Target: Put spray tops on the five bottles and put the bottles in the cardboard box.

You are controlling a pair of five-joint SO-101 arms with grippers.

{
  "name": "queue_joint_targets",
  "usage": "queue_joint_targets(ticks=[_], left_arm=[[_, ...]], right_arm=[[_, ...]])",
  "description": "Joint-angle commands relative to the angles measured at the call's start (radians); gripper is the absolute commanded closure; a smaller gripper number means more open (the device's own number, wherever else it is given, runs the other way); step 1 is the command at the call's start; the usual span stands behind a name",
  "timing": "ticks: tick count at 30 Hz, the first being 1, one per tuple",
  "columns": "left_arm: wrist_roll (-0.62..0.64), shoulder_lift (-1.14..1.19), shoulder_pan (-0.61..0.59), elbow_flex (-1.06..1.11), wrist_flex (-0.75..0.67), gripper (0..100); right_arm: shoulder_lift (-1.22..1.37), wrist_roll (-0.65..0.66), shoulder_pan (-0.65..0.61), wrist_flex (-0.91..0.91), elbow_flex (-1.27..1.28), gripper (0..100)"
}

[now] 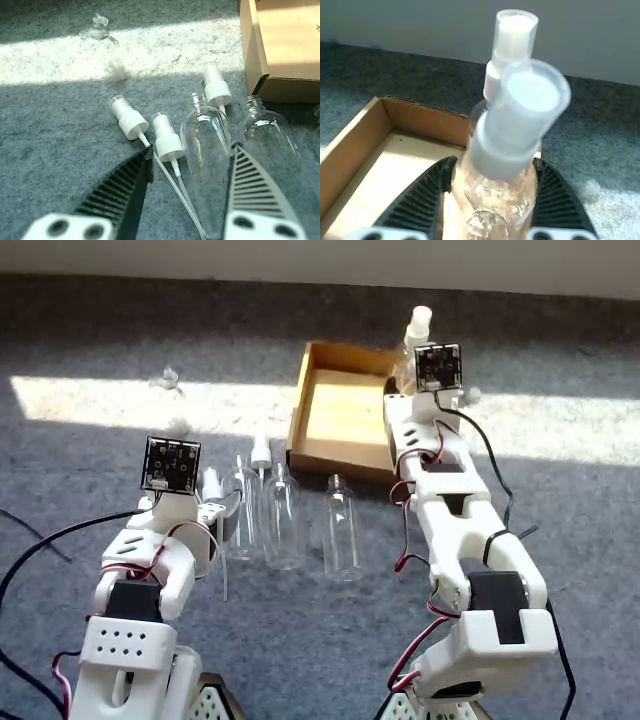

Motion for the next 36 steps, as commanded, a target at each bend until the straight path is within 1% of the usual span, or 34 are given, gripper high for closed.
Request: queue_joint_targets(ticks=[1,9,14,19,36], left_arm=[[0.011,-0.019,-0.005,-0.007,-0.018,77],[0.011,-0.019,-0.005,-0.007,-0.018,77],[0.011,-0.019,-0.005,-0.007,-0.018,77],[0.011,-0.019,-0.005,-0.005,-0.018,77],[0.011,-0.019,-0.005,-0.005,-0.018,77]], right_arm=[[-0.013,-0.008,0.01,-0.016,-0.048,84.7],[-0.027,-0.008,0.01,-0.016,-0.048,84.2],[-0.114,-0.008,0.008,-0.015,0.004,84.1],[-0.194,-0.008,0.01,-0.015,0.053,75.0],[-0.226,-0.005,0.012,-0.015,0.056,74.8]])
